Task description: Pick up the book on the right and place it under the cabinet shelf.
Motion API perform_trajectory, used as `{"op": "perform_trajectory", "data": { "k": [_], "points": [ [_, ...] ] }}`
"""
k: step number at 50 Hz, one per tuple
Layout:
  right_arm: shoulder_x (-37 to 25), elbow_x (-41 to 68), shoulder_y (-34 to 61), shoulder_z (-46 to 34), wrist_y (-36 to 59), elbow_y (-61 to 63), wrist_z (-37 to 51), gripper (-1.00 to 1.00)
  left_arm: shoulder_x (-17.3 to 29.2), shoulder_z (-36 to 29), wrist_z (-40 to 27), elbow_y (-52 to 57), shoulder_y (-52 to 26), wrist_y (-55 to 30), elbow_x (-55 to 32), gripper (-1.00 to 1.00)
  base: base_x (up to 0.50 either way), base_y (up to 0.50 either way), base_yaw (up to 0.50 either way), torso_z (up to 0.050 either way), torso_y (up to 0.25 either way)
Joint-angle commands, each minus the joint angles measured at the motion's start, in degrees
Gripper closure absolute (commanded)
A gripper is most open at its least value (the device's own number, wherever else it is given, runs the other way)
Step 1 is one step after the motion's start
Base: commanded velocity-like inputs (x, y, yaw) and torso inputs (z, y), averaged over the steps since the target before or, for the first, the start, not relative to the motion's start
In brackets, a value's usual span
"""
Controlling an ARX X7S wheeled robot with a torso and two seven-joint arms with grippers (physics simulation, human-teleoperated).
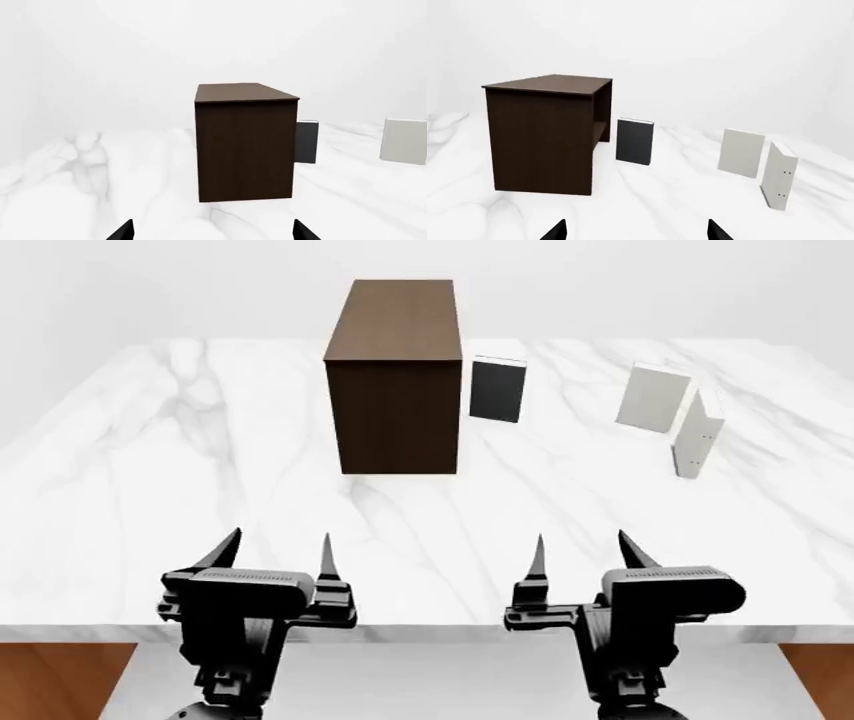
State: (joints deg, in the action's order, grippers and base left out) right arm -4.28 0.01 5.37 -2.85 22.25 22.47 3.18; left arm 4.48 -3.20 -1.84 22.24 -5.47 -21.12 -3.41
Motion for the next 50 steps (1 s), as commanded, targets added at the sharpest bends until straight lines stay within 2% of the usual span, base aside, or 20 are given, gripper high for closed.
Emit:
{"op": "perform_trajectory", "data": {
  "k": [1,17,30,37,50],
  "points": [
    [-1.88,1.02,4.57,0.49,11.16,10.27,0.62,-1.00,2.14,-0.54,-0.17,8.89,-6.41,-11.21,-1.88,-1.00,0.00,0.00,0.00,0.000,0.000],
    [-3.48,2.29,13.95,0.79,23.40,18.10,0.83,-1.00,3.61,-0.61,-1.03,13.20,-15.03,-21.53,-3.58,-1.00,0.00,0.00,0.00,0.000,0.000],
    [-4.10,3.14,15.23,0.69,25.94,20.03,1.19,-1.00,4.32,-0.92,-1.52,14.50,-17.14,-23.58,-4.28,-1.00,0.02,-0.32,0.00,0.000,0.000],
    [-4.55,3.37,16.11,0.08,27.27,21.49,1.33,-1.00,4.70,-0.62,-1.74,15.37,-17.93,-24.45,-4.81,-1.00,0.22,-0.26,0.00,0.000,0.000],
    [-4.97,3.99,18.15,-0.89,29.73,23.88,1.59,-1.00,5.78,-0.15,-2.16,16.57,-19.08,-26.07,-5.37,-1.00,0.32,-0.01,0.00,0.000,0.000]
  ]
}}
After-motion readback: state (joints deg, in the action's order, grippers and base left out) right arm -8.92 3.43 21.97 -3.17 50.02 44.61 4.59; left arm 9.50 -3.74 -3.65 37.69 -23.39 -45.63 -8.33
